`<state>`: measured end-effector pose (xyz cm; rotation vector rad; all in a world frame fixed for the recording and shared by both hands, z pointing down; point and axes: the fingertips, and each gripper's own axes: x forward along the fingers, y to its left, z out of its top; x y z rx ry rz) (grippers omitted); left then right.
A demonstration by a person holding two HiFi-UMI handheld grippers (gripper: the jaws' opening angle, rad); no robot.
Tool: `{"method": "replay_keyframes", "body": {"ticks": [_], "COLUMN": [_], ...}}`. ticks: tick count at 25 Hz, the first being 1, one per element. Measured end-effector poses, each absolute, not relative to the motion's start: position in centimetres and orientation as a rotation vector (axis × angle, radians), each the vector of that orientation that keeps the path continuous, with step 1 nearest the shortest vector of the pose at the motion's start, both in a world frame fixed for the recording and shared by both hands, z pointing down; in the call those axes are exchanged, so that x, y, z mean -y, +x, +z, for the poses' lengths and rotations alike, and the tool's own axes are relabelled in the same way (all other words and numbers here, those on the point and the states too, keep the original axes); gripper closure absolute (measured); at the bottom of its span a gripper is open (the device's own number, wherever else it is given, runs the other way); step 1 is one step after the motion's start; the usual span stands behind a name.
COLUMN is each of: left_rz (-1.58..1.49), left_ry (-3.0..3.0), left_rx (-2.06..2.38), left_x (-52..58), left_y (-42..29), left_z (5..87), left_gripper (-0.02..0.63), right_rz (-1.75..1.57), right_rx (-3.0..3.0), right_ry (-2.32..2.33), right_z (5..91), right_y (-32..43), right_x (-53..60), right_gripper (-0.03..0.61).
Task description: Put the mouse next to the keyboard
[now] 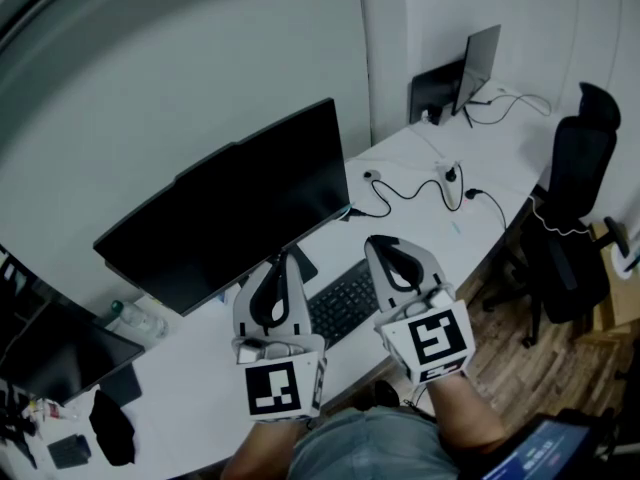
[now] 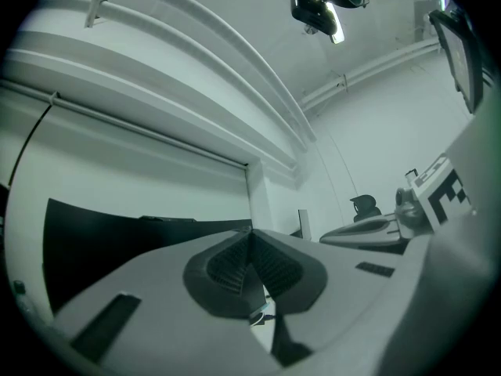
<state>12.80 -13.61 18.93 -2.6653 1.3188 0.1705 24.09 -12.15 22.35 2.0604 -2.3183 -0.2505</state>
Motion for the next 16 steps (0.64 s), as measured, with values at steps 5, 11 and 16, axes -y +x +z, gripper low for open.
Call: {"method": "replay_keyframes", "body": {"ticks": [5, 11, 16], "left_rz": [0.168, 0.171, 0.178], "left_ry": [-2.662, -2.665, -2.664], "left_rx": [-1.325, -1.321, -1.32], "left_x": [13.65, 13.78, 13.98], "left_y": [12.76, 13.01, 13.03], "left_z": [19.03, 19.05, 18.93], "left_gripper": [0.609, 0.609, 0.609], "right_rz": [-0.257, -0.271, -0.282], "right_rx": [2.319, 2.314, 2.31], "right_ry": [2.06, 2.052, 2.051], "right_z": [22.27, 22.08, 21.9], "right_y": [24.1, 24.13, 24.1], "right_x": [12.17, 12.35, 12.55], "right_gripper": [0.565, 0.565, 0.565]}}
